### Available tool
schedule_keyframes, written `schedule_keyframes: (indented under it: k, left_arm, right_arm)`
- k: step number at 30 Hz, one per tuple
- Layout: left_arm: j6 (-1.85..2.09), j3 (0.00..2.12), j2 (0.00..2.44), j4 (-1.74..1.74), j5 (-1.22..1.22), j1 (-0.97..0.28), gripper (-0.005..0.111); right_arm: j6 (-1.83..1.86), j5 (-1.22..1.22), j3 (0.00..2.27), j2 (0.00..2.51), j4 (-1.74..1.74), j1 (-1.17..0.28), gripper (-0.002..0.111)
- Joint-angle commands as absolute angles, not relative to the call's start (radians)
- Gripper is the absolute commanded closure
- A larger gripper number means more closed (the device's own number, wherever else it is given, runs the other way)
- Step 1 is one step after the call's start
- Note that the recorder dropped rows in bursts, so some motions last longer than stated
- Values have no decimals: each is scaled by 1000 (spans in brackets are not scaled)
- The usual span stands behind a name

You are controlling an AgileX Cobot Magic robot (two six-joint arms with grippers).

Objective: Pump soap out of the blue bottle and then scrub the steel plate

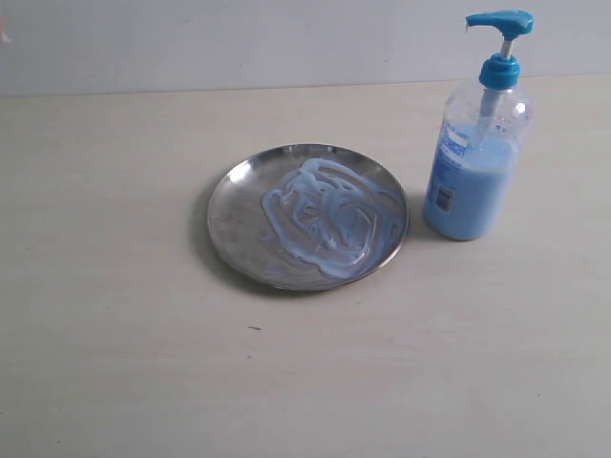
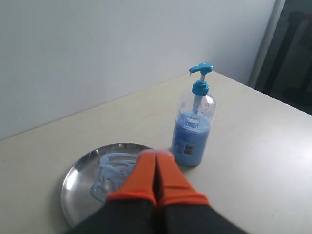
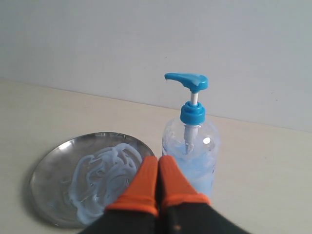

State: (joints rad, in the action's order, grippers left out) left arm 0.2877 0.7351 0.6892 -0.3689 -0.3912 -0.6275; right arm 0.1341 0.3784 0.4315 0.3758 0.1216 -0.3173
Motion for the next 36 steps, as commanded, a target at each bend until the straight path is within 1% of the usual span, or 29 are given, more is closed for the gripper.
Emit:
schedule_keyframes:
  k: [1, 12, 15, 21, 26, 29, 36]
  left_arm:
    - [293, 730, 684, -371, -390, -630, 107]
    - [292, 730, 683, -371, -386, -630, 107]
    - [238, 717, 683, -385, -352, -630, 107]
    - [65, 653, 600, -222, -257, -628, 107]
    - [43, 573, 495, -105, -176, -620, 107]
    - [12, 524, 432, -59, -158, -572, 107]
    - [-61, 400, 286, 0, -160, -386, 107]
  right_arm:
    - [130, 367, 426, 372, 124, -315, 108]
    - [130, 362, 426, 372, 124, -315, 108]
    - [130, 349, 426, 372, 124, -315, 108]
    - [130, 349, 426, 372, 124, -315, 108]
    - [128, 350, 426, 372, 124, -315, 108]
    - [128, 350, 426, 372, 124, -315, 108]
    - [130, 350, 426, 372, 124, -315, 108]
